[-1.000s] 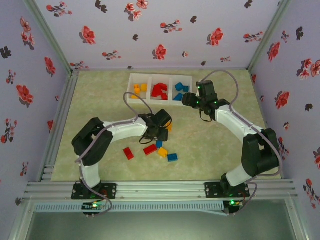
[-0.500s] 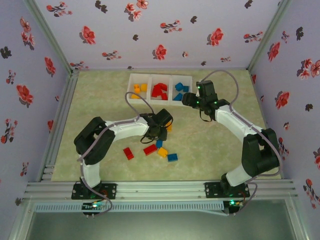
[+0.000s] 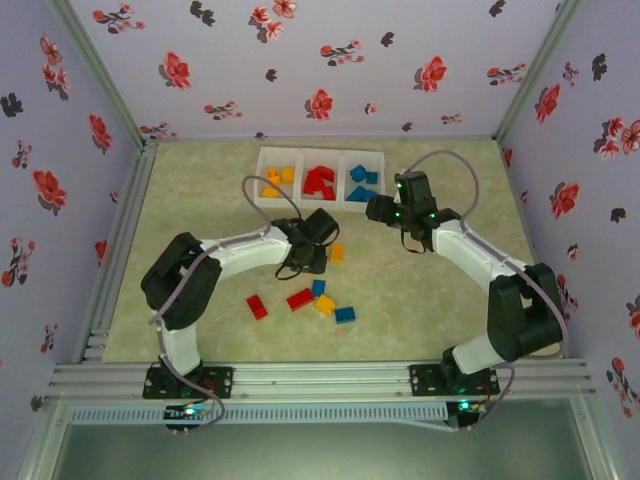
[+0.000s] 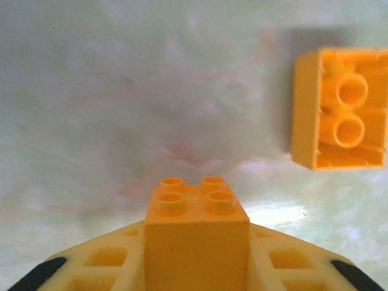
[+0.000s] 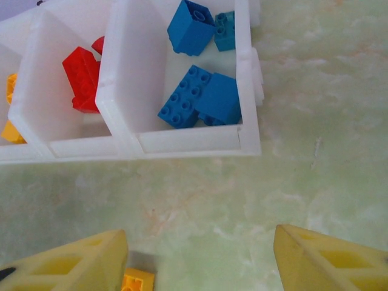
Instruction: Sort the legos into containers by color
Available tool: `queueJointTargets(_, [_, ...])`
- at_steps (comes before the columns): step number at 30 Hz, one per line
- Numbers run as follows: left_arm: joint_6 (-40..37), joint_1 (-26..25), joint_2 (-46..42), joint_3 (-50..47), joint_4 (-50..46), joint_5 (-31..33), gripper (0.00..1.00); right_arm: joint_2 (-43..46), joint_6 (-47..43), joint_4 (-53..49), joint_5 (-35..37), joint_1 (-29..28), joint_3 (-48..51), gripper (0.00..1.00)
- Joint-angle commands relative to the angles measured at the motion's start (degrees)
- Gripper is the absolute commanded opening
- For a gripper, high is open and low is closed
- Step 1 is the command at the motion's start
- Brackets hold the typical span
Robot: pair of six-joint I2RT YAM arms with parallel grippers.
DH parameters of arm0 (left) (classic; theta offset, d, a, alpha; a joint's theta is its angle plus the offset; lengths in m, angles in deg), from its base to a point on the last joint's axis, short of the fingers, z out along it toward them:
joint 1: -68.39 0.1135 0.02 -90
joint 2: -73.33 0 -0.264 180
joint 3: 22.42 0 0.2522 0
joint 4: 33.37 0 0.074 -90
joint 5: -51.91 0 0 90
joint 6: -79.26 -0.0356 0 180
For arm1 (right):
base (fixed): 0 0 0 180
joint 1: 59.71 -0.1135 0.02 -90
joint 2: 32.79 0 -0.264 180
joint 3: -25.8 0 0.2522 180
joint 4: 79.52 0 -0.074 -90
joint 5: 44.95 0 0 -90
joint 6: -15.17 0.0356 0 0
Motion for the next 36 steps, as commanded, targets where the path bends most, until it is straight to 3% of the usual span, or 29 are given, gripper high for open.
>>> queueJointTargets(1, [-5.74,3.39,-4.37,4.82,-4.67,4.21,0.31,3.02,1.79,2.55,1.32,-1.10,1.98,0.65])
queueJointTargets(7, [-12.47,10.72,-4.21,12.53,-5.94,4.88,0.32,5.95,3.00,2.54,4.36,-4.95,4.74,0.65])
queueJointTargets(16, [-19.40,19.49,5.93,24.77,-2.32,1.67,0.33,8.79,4.78,2.43,6.54,-9.98,8.08,0.65])
queueJointTargets(23, [-20.35,22.25,15.26,34.49,-3.57,-0.27,0.32,11.02,4.86,0.56,6.93,-11.15,9.70,0.65])
queueJointTargets(32, [-20.05,23.34,20.33,38.69,-3.31,-3.68,0.32,11.76,5.08,-0.18,7.42,-11.75,10.96,0.65])
queueJointTargets(36, [-19.49,23.35,20.87,38.63,-3.13,-3.67,0.49,11.16,5.10,0.10,7.51,-12.14,10.95,0.65])
